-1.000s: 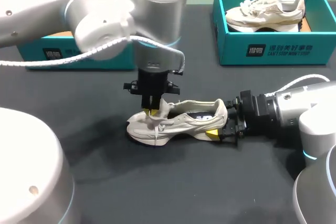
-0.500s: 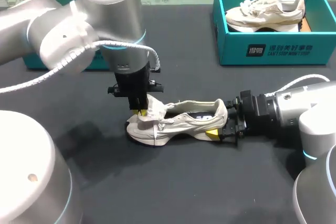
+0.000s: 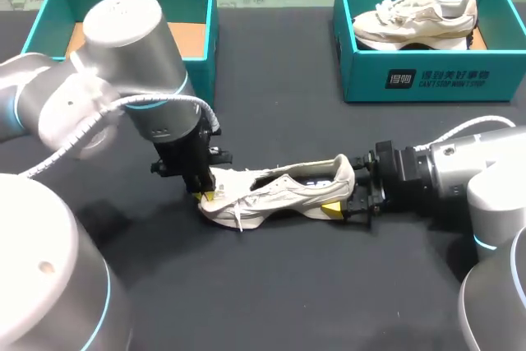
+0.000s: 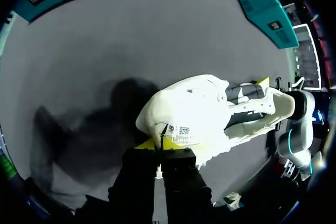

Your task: Take the shoe out of the shoebox, open the shoe tongue, remove and reinsert the insole, then place the shoe into the shoebox

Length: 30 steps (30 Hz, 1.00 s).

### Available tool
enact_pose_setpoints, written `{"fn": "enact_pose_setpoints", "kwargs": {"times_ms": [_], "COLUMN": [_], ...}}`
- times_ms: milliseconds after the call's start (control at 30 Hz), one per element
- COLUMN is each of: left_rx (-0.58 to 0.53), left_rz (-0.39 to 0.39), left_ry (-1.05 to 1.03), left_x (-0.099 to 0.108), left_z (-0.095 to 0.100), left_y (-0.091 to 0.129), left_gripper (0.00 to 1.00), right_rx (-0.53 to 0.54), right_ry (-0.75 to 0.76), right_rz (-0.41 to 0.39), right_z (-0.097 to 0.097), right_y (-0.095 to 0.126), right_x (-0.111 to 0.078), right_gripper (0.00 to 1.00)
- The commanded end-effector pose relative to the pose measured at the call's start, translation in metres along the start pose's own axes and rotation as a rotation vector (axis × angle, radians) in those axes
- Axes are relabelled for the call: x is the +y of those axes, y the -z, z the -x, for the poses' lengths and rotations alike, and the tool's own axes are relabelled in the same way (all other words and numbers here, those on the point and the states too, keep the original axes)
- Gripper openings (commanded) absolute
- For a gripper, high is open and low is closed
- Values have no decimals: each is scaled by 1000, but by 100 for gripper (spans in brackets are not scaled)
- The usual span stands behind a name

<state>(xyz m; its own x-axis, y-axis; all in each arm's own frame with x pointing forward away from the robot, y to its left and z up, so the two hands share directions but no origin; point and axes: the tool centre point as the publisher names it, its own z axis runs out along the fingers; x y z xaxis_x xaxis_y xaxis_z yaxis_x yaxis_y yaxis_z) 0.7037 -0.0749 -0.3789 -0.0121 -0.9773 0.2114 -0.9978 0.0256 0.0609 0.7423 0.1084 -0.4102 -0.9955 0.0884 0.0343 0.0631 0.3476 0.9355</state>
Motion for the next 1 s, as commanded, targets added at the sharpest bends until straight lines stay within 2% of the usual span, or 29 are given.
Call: {"fn": "enact_pose_setpoints", "kwargs": {"times_ms": [33,100,167,300,367,567,600,833,1000], "left_rx": [78,75,74,78,97,132,128,110,100], "left_rz": [11,13,5,-40,-67,-135,-144,-165,-162], "left_ry": [1,3,-1,-28,-52,-145,-161,-222,-301], "left_x": [-2,-1,2,8,11,15,15,7,-2], "left_z": [12,15,18,20,17,-6,-11,-35,-49], "left_y": [-8,-5,0,21,35,74,78,95,111], "left_gripper": [38,47,50,67,68,63,59,46,45], "right_rx": [-2,-2,-2,-2,-2,-2,-2,-2,-2], "right_ry": [-1,-1,-1,-1,-1,-1,-1,-1,-1], "right_rz": [-4,-4,-4,-4,-4,-4,-4,-4,-4], "right_z": [1,1,1,1,1,1,1,1,1], "right_y": [0,0,0,0,0,0,0,0,0], "right_x": [-3,-3,-3,-3,-3,-3,-3,-3,-3], "right_gripper": [0,0,0,0,0,0,0,0,0]}}
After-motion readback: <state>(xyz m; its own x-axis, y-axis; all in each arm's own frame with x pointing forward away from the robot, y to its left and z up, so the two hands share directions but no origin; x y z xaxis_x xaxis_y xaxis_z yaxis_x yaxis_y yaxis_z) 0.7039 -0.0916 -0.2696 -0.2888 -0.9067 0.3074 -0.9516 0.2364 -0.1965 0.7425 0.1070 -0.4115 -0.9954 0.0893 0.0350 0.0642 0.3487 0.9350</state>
